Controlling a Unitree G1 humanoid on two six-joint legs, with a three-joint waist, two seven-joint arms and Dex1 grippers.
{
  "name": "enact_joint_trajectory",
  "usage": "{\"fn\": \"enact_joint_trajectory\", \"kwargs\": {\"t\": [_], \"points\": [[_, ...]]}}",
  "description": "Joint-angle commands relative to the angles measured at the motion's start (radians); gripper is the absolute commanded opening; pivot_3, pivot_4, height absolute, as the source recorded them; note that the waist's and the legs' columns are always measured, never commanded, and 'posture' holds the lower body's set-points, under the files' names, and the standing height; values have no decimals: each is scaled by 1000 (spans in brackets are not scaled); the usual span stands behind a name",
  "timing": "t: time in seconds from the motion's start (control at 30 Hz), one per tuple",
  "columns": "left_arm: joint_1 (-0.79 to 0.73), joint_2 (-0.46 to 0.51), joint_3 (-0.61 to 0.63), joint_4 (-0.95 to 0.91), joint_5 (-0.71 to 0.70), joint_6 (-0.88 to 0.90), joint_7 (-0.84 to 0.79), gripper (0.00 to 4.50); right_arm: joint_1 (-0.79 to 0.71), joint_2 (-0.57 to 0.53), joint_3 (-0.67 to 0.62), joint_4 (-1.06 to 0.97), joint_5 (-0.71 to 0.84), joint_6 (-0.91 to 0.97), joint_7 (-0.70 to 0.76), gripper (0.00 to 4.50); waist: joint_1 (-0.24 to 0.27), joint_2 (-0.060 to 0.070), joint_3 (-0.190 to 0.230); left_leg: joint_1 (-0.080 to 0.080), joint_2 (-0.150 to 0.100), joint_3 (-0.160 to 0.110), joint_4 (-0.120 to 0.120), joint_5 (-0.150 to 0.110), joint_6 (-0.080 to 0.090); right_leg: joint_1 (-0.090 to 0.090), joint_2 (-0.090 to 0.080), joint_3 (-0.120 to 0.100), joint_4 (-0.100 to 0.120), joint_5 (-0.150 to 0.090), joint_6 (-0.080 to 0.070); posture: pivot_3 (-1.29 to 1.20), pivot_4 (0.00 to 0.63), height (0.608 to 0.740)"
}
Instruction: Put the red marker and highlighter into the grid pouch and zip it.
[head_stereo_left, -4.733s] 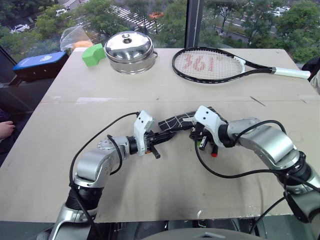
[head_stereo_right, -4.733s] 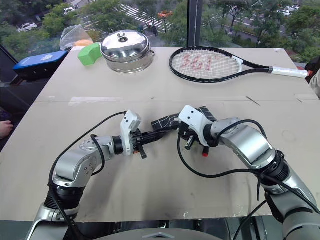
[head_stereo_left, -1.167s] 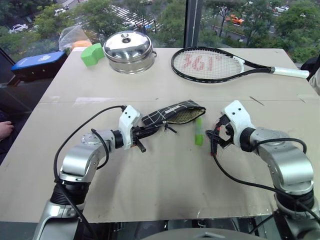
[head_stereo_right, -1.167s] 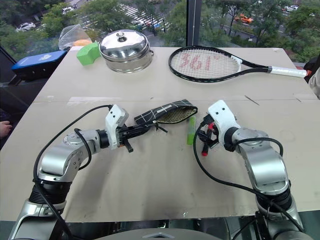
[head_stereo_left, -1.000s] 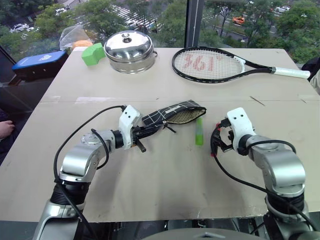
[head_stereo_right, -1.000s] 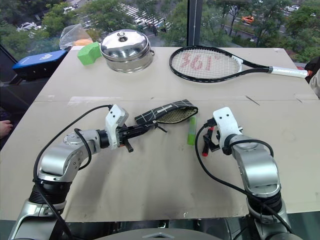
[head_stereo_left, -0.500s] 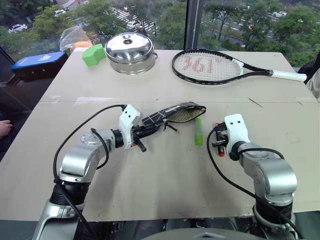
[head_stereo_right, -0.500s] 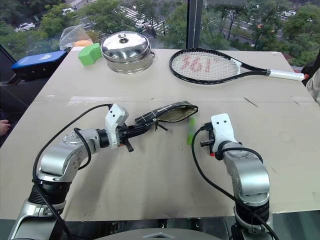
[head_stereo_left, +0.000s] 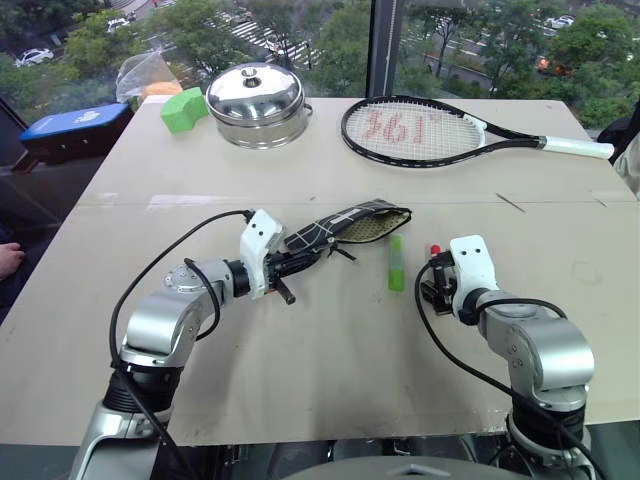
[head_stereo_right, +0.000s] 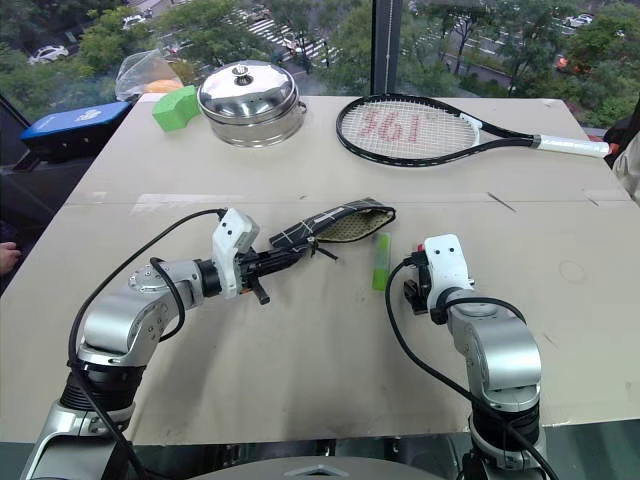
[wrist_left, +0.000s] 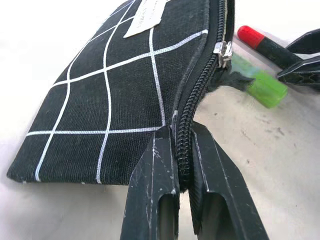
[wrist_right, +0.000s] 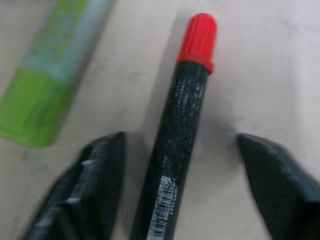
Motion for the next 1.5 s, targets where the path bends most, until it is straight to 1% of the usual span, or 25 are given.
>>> {"fn": "enact_joint_trajectory", "kwargs": {"t": [0.03,0.07,0.13,0.17,0.2,0.23,0.27,0.4,0.47,0.53,0.6,0.7,0.8,0.97,1.07,1.13,1.17,1.23,1.27,1.33,1.37,1.47,1.5], "points": [[0,1,12,-36,-11,-11,-1,0,29,-10,19,35,3,25,-23,2703,0,0,0,0,0,0,0,0,0,0,0,0,0,0,0,0,150,740],[0,2,12,-37,-11,-12,-1,0,31,-15,20,29,5,25,-23,2476,1,0,0,0,0,0,0,0,0,0,0,0,0,0,0,0,150,740],[0,2,12,-38,-12,-12,-3,0,41,-37,17,-1,15,25,-15,1442,4,1,0,0,0,0,0,0,0,0,0,0,0,0,0,0,150,740],[0,2,12,-38,-13,-12,-4,0,46,-53,11,-21,23,25,-5,1018,6,1,1,0,0,0,0,0,0,0,0,0,0,0,0,0,150,740],[0,3,11,-40,-13,-14,-6,0,50,-81,6,-46,36,25,10,714,7,1,1,0,0,-1,0,0,1,0,-1,-1,-1,0,1,0,150,740],[0,2,11,-42,-16,-15,-9,0,47,-117,-2,-79,56,25,36,309,10,1,1,-1,-1,-1,0,0,1,0,-1,-1,-2,-1,1,0,150,740],[0,1,12,-44,-19,-15,-12,0,40,-152,-8,-108,77,25,62,301,11,2,1,-1,-1,-1,0,0,0,0,-2,-2,-2,-1,1,0,150,740],[-1,4,9,-49,-22,-14,-22,0,-27,-435,64,-208,171,-48,201,298,3,6,6,-4,-2,0,1,0,0,0,-2,0,-6,0,0,0,150,740],[-2,6,5,-50,-18,-16,-25,0,-87,-592,148,-218,187,-129,260,296,-3,7,7,-3,-2,0,0,0,1,0,-2,0,-6,0,1,0,150,740],[-3,4,-1,-51,-13,-19,-25,0,-150,-720,239,-201,178,-214,304,296,-9,4,7,-2,-1,0,-1,-2,4,0,0,0,-6,-2,3,0,150,740],[-4,2,-9,-55,-9,-23,-26,0,-226,-795,321,-168,160,-295,348,296,-10,3,7,-1,0,-2,-3,-2,4,0,1,-1,-6,-2,3,0,150,740],[-10,-1,-23,-61,-4,-30,-31,0,-355,-830,446,-97,115,-394,409,295,-14,2,9,-1,0,-2,-3,-2,4,0,0,-1,-5,-2,3,0,150,740],[-14,1,-36,-70,0,-38,-38,0,-470,-815,555,6,48,-477,442,295,-17,1,9,-2,0,-1,-2,-1,3,0,0,-1,-6,-2,4,0,150,740],[-3,13,-63,-99,10,-60,-54,0,-636,-739,695,204,-85,-642,514,274,-17,0,10,-3,-1,-1,0,0,0,0,-1,-1,-6,0,0,0,150,740],[-5,10,-67,-105,9,-58,-49,0,-693,-687,768,308,-166,-763,568,274,-17,0,10,-3,-1,-1,0,1,-1,0,-1,-1,-6,0,0,0,150,740],[-4,4,-70,-114,7,-57,-41,0,-714,-636,798,406,-207,-877,604,274,-18,0,10,-3,0,-1,0,1,-1,0,-1,-1,-6,0,0,0,150,740],[-1,0,-69,-118,5,-54,-35,0,-714,-611,794,447,-219,-909,609,1293,-19,0,10,-2,0,-1,0,1,-1,0,-1,-1,-5,0,0,0,150,740],[5,-5,-63,-122,3,-45,-20,0,-705,-588,768,489,-251,-944,609,2098,-17,0,10,-3,0,-1,1,1,-2,0,-1,-1,-5,1,0,0,150,740],[7,-6,-58,-121,3,-40,-11,0,-693,-579,737,487,-248,-934,609,2629,-15,0,10,-3,0,-1,1,1,-2,0,-1,-1,-5,1,0,0,150,740],[13,-7,-33,-108,-2,-26,11,0,-639,-551,578,403,-124,-790,650,3609,-12,0,10,-3,0,-1,1,1,-2,0,-1,-2,-5,1,0,0,150,740],[16,-6,-21,-101,-2,-20,24,0,-604,-529,476,349,-52,-694,665,4051,-12,0,10,-3,0,-1,1,1,-2,0,-1,-2,-4,1,0,0,150,740],[20,-8,15,-83,-8,-2,56,0,-501,-471,200,202,121,-406,702,4051,-4,0,10,-3,0,-2,2,1,-2,1,-2,-2,-4,1,0,0,150,740],[22,-8,26,-80,-10,2,62,0,-468,-457,135,159,154,-325,701,4051,0,0,10,-3,0,-2,2,1,-2,1,-2,-2,-3,1,0,0,150,740]]}}
